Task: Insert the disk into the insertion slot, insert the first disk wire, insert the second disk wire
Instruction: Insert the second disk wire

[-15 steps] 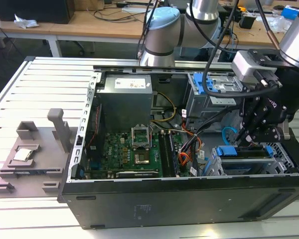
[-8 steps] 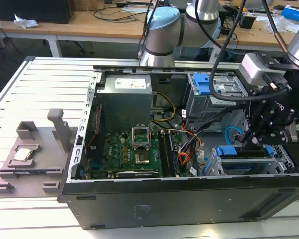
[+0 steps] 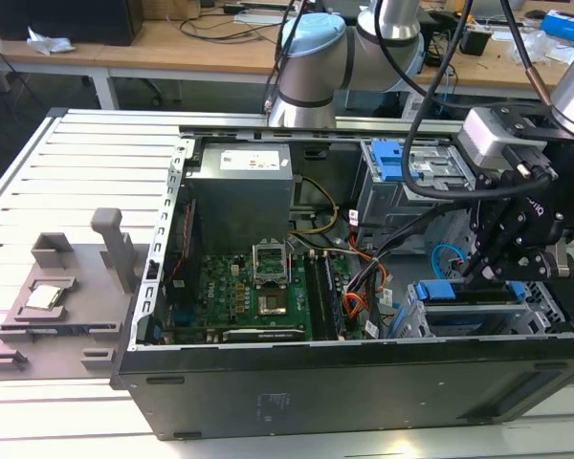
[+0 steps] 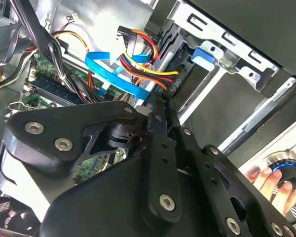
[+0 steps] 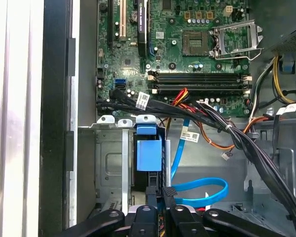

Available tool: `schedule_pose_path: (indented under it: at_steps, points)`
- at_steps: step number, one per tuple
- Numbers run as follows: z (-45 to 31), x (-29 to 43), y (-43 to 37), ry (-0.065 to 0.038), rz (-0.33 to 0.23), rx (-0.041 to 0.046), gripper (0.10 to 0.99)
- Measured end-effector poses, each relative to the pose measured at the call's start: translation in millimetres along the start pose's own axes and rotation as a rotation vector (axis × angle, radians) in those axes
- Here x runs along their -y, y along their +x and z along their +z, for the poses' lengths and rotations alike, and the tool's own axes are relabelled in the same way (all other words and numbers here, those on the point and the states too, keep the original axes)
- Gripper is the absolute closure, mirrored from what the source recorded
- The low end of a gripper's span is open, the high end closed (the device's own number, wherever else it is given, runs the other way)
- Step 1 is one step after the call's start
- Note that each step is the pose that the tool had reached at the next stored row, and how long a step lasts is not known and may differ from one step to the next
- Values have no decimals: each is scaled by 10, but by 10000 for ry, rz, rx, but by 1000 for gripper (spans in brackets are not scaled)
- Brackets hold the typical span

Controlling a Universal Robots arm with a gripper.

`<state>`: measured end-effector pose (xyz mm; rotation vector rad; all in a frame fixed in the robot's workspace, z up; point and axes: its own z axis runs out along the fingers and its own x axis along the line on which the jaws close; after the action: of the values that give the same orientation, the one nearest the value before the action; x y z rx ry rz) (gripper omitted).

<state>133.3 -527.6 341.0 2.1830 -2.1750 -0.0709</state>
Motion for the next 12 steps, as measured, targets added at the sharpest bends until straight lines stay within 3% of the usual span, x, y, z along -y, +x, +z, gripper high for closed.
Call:
schedule_pose_path:
  at_steps: [6,9,10,12]
  points:
    - [34,21,8,-5,-1,-3,922]
    - [35,21,8,-7,-1,-5,851]
    - [0,18,7,-6,-1,2,851]
    - [-169,5,3,-7,0,-5,851]
